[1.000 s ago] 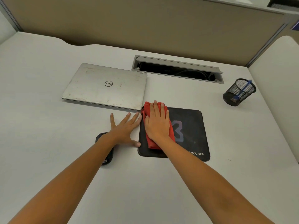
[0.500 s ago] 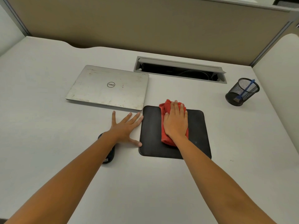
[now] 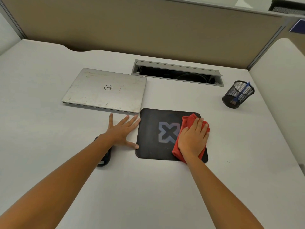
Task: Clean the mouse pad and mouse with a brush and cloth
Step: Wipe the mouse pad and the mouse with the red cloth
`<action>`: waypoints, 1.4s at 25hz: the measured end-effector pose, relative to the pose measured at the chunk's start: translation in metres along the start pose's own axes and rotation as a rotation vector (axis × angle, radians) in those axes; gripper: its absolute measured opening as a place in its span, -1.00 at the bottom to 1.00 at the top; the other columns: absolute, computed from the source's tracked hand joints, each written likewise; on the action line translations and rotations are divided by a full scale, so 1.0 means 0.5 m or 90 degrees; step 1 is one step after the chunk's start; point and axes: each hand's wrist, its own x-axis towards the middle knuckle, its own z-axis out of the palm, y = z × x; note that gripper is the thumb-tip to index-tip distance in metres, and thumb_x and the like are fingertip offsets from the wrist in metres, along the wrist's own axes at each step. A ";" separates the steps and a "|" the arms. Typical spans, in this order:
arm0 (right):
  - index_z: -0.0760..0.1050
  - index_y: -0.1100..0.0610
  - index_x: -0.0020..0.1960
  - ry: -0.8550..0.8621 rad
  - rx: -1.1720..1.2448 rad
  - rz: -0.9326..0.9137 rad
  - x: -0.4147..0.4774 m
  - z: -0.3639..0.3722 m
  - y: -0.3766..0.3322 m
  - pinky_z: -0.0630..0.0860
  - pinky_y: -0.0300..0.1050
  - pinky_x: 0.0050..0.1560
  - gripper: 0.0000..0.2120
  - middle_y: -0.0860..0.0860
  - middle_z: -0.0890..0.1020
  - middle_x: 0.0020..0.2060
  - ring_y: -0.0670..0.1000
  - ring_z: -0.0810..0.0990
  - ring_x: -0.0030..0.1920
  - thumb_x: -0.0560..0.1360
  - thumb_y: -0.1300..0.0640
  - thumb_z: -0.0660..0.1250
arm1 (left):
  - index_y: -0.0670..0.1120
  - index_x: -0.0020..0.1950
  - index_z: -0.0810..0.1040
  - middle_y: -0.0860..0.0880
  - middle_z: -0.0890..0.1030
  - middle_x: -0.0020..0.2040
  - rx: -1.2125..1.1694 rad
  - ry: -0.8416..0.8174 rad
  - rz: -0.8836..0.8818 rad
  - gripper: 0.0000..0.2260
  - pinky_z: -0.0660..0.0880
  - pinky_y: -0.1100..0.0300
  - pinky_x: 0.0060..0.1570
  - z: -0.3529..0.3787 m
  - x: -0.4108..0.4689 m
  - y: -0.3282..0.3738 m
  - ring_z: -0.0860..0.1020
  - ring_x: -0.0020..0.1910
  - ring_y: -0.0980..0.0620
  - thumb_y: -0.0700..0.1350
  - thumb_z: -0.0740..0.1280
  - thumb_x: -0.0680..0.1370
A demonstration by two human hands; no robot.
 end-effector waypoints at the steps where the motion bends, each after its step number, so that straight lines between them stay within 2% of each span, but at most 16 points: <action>1: -0.04 0.21 0.54 -0.002 -0.009 0.006 -0.018 -0.001 0.001 0.03 0.15 0.51 -0.42 0.15 0.07 0.54 0.20 0.02 0.53 0.62 -0.04 -0.01 | 0.14 0.51 -0.40 0.11 -0.37 0.54 0.004 0.000 0.002 -0.01 -0.44 -0.42 0.24 0.000 0.000 0.001 -0.28 0.55 0.00 0.52 0.13 0.36; 5: 0.05 0.16 0.54 -0.016 0.006 -0.129 -0.062 -0.008 0.005 0.06 0.07 0.52 -0.45 0.09 0.14 0.53 0.17 0.08 0.53 0.62 -0.02 0.05 | 0.11 0.52 -0.38 0.09 -0.36 0.55 0.009 0.002 0.005 -0.01 -0.44 -0.41 0.24 -0.006 -0.001 0.003 -0.26 0.55 -0.01 0.51 0.14 0.37; 9: 0.20 0.06 0.50 -0.096 0.171 -0.350 -0.129 -0.015 -0.024 0.05 -0.05 0.53 -0.55 -0.03 0.26 0.49 0.00 0.14 0.52 0.61 0.13 0.11 | 0.09 0.55 -0.30 0.09 -0.30 0.56 -0.007 0.022 0.009 -0.01 -0.40 -0.38 0.30 -0.005 -0.004 0.010 -0.21 0.56 0.00 0.46 0.20 0.39; 12: 0.42 -0.02 0.37 -0.221 0.308 -0.465 -0.164 -0.031 -0.049 0.22 -0.09 0.46 -0.61 -0.10 0.46 0.36 -0.10 0.34 0.42 0.59 0.24 0.13 | 0.04 0.58 -0.18 0.05 -0.14 0.60 -0.091 0.019 0.040 -0.07 -0.16 -0.11 0.47 -0.026 -0.013 0.006 -0.05 0.57 0.02 0.30 0.33 0.45; 14: 0.50 -0.09 0.26 -0.312 0.414 -0.423 -0.170 -0.054 -0.066 0.44 -0.17 0.26 -0.65 -0.14 0.58 0.20 -0.14 0.52 0.21 0.61 0.22 0.11 | 0.02 0.58 0.06 0.02 0.16 0.56 -0.291 0.073 0.064 -0.27 0.17 0.18 0.38 -0.051 -0.026 0.003 0.32 0.45 0.02 0.02 0.39 0.53; 15: 0.50 -0.11 0.21 -0.324 0.485 -0.382 -0.170 -0.064 -0.078 0.51 -0.24 0.13 -0.67 -0.16 0.61 0.11 -0.16 0.57 0.11 0.62 0.21 0.11 | 0.00 0.53 0.24 0.00 0.34 0.49 -0.386 0.146 0.048 -0.41 0.33 0.27 0.23 -0.061 -0.037 0.003 0.52 0.26 0.05 -0.09 0.38 0.54; 17: 0.48 -0.15 0.19 -0.290 0.581 -0.328 -0.180 -0.077 -0.106 0.53 -0.35 -0.03 -0.70 -0.24 0.60 0.02 -0.20 0.59 0.02 0.63 0.18 0.11 | -0.03 0.26 0.58 0.00 0.63 0.20 -0.522 0.334 -0.054 -0.72 0.46 0.38 -0.07 -0.071 -0.071 0.000 0.65 -0.20 0.16 -0.15 0.37 0.55; 18: 0.48 -0.16 0.19 -0.271 0.603 -0.319 -0.189 -0.081 -0.122 0.53 -0.37 -0.06 -0.69 -0.28 0.59 0.01 -0.22 0.59 0.01 0.63 0.17 0.11 | -0.03 0.11 0.65 0.03 0.71 0.00 -0.579 0.410 -0.116 -0.83 0.48 0.43 -0.22 -0.072 -0.095 -0.002 0.63 -0.35 0.18 -0.12 0.38 0.53; 20: 0.46 -0.22 0.19 -0.249 0.619 -0.330 -0.206 -0.082 -0.155 0.54 -0.35 -0.03 -0.67 -0.31 0.57 0.01 -0.22 0.59 0.01 0.62 0.18 0.12 | -0.02 -0.02 0.66 0.09 0.68 -0.34 -0.643 0.490 -0.225 -0.89 0.50 0.43 -0.35 -0.060 -0.147 -0.015 0.61 -0.43 0.18 -0.03 0.40 0.51; 22: 0.45 -0.25 0.17 -0.223 0.620 -0.362 -0.220 -0.076 -0.182 0.53 -0.29 0.07 -0.63 -0.33 0.56 0.04 -0.21 0.57 0.05 0.61 0.22 0.12 | -0.05 -0.09 0.66 0.06 0.63 -0.45 -0.617 0.520 -0.311 -0.87 0.59 0.21 -0.12 -0.037 -0.194 -0.038 0.61 -0.42 0.16 -0.03 0.38 0.51; 23: 0.47 -0.19 0.18 -0.215 0.625 -0.373 -0.224 -0.070 -0.193 0.52 -0.26 0.12 -0.63 -0.29 0.57 0.06 -0.20 0.57 0.08 0.61 0.24 0.12 | -0.06 -0.11 0.66 0.05 0.65 -0.38 -0.605 0.526 -0.334 -0.90 0.58 0.14 -0.03 -0.025 -0.215 -0.049 0.62 -0.39 0.16 -0.06 0.38 0.50; 26: 0.48 -0.06 0.25 -0.228 0.631 -0.386 -0.232 -0.053 -0.227 0.51 -0.20 0.17 -0.66 -0.17 0.59 0.12 -0.16 0.56 0.13 0.60 0.25 0.11 | -0.03 -0.07 0.67 0.07 0.62 0.08 -0.582 0.514 -0.330 -0.91 0.46 0.30 0.04 0.016 -0.266 -0.084 0.58 -0.11 0.20 -0.15 0.47 0.44; 28: 0.47 -0.08 0.26 -0.228 0.618 -0.399 -0.236 -0.046 -0.249 0.48 -0.25 0.18 -0.65 -0.18 0.59 0.13 -0.18 0.55 0.13 0.60 0.24 0.11 | 0.01 0.01 0.65 0.07 0.66 0.02 -0.572 0.495 -0.328 -0.85 0.46 0.24 0.09 0.046 -0.287 -0.101 0.59 -0.11 0.21 -0.08 0.47 0.45; 30: 0.45 -0.09 0.27 -0.225 0.584 -0.428 -0.236 -0.043 -0.275 0.44 -0.32 0.18 -0.64 -0.20 0.57 0.15 -0.22 0.53 0.15 0.59 0.23 0.11 | 0.08 0.20 0.54 0.16 0.67 -0.03 -0.582 0.474 -0.312 -0.65 0.36 0.12 0.25 0.074 -0.298 -0.112 0.59 -0.10 0.28 0.07 0.47 0.44; 33: 0.41 -0.09 0.32 -0.231 0.493 -0.479 -0.225 -0.040 -0.315 0.39 -0.33 0.22 -0.63 -0.17 0.53 0.23 -0.17 0.49 0.21 0.59 0.21 0.11 | 0.17 0.43 0.29 0.26 0.40 0.29 -0.485 0.342 -0.262 -0.24 0.04 0.07 0.30 0.110 -0.298 -0.102 0.41 0.26 0.23 0.37 0.41 0.30; 35: 0.39 -0.03 0.35 -0.252 0.424 -0.519 -0.221 -0.033 -0.341 0.40 -0.18 0.28 -0.61 -0.09 0.50 0.29 -0.06 0.48 0.25 0.58 0.23 0.11 | 0.15 0.45 0.21 0.22 0.36 0.37 -0.433 0.295 -0.226 -0.11 -0.07 0.02 0.37 0.133 -0.291 -0.089 0.30 0.39 0.18 0.48 0.37 0.22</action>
